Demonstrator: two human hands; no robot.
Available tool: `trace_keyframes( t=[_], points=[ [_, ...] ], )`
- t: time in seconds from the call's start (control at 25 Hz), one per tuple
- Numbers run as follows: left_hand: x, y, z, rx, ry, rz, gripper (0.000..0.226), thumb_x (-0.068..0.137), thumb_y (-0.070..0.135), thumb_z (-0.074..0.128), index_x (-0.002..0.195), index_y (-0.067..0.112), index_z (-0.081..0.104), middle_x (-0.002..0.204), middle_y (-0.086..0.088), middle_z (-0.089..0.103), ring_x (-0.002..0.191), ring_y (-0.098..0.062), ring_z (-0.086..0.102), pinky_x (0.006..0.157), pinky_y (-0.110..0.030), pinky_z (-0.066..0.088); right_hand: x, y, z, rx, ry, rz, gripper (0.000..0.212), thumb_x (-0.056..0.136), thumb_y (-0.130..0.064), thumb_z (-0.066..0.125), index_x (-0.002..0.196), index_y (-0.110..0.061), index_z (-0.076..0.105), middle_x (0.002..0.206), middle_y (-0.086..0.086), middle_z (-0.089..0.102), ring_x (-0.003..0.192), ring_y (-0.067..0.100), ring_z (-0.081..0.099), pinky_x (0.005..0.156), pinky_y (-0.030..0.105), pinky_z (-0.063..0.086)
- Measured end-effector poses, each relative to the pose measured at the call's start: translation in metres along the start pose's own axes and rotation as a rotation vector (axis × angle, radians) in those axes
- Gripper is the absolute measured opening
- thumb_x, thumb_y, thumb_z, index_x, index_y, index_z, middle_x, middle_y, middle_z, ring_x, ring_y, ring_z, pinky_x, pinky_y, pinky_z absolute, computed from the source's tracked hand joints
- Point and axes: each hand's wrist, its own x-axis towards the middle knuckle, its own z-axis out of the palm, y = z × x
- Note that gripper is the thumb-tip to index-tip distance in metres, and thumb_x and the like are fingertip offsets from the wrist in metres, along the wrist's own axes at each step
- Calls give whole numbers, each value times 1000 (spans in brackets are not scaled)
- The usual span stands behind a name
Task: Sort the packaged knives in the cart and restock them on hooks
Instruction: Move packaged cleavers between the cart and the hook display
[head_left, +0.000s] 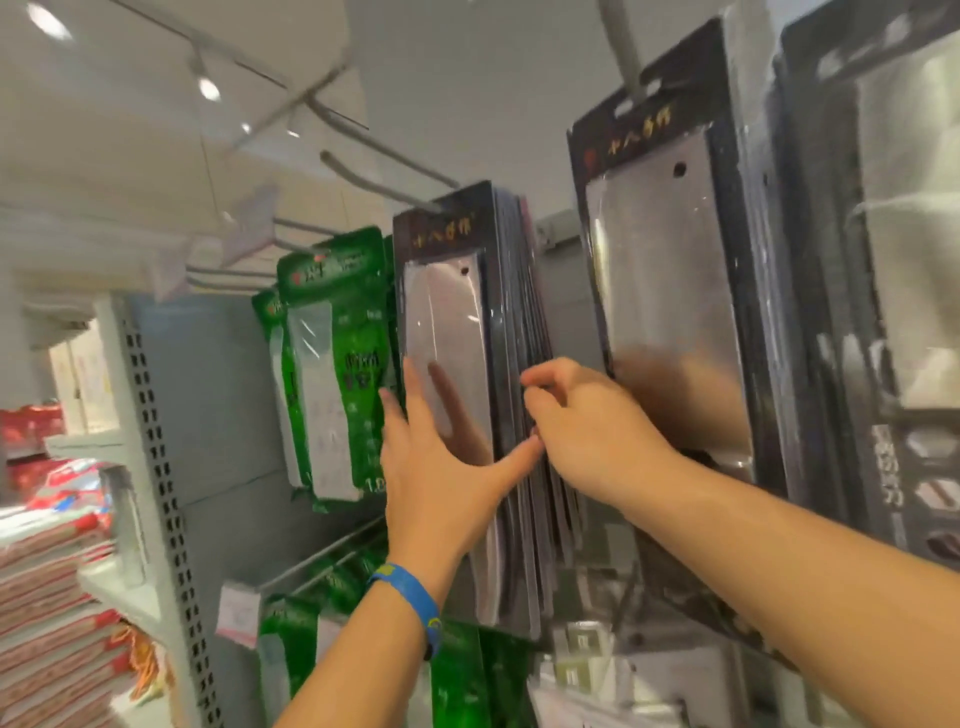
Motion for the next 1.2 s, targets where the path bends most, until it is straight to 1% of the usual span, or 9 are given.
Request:
trace_keyframes(
  t=[0.16,0.28,0.36,0.52,0.6,0.68,0.88,1.04,1.2],
  points=[
    [6,9,6,42,7,-60,138,43,83,70,145,54,-19,163,2,5,147,-21,23,112,-39,35,13,6,-1,157,-39,5,20,100,-30,56,118,-33,65,87,-12,69,80,3,66,64,14,45],
    [11,10,9,32,47,-71,135,42,77,72,144,58,-15,150,-2,28,132,-19,41,108,-38,41,21,3,-2,211,-114,13,18,97,-37,63,115,-36,63,79,-15,70,72,-4,64,55,9,40],
    [13,13,10,13,83,-78,131,42,76,75,137,68,-15,137,4,36,120,-12,48,101,-36,47,25,-2,-6,223,-163,-9,21,98,-39,63,118,-37,61,83,-15,71,78,-1,65,61,14,43],
    [8,14,8,-82,134,-77,131,40,66,83,140,70,-2,131,18,39,117,1,47,92,-27,46,25,-12,-6,283,-224,-47,24,100,-31,62,124,-33,60,99,-12,72,91,8,68,77,23,52],
    [3,11,4,-107,193,-46,133,38,56,88,138,72,1,133,30,37,118,8,45,92,-24,41,21,-17,-4,263,-239,-116,17,97,-28,65,113,-33,64,93,-9,72,86,6,68,76,18,51],
    [-1,7,-3,-91,260,-55,137,34,51,89,140,71,4,139,28,39,123,6,46,98,-28,42,16,-22,-4,197,-258,-196,12,93,-34,68,105,-36,67,88,-12,73,83,-1,67,74,11,50],
    [-6,12,-15,-25,214,-49,136,38,56,83,140,67,-6,127,35,33,109,26,37,99,-20,39,33,-22,-10,313,29,-108,7,94,-42,65,95,-36,66,87,-17,70,79,-7,63,62,6,44],
    [-6,27,-16,7,143,-82,134,41,60,78,135,71,-17,124,32,32,105,20,38,93,-18,36,57,-20,-11,327,166,-87,31,97,-31,66,127,-23,60,111,-7,63,97,11,61,84,26,48],
    [-3,33,-19,67,116,-97,134,41,64,75,129,70,-25,133,26,29,107,16,38,103,-21,35,76,-23,-10,457,145,-69,25,95,-28,70,117,-17,66,93,-9,65,81,4,60,64,13,44]
  ],
)
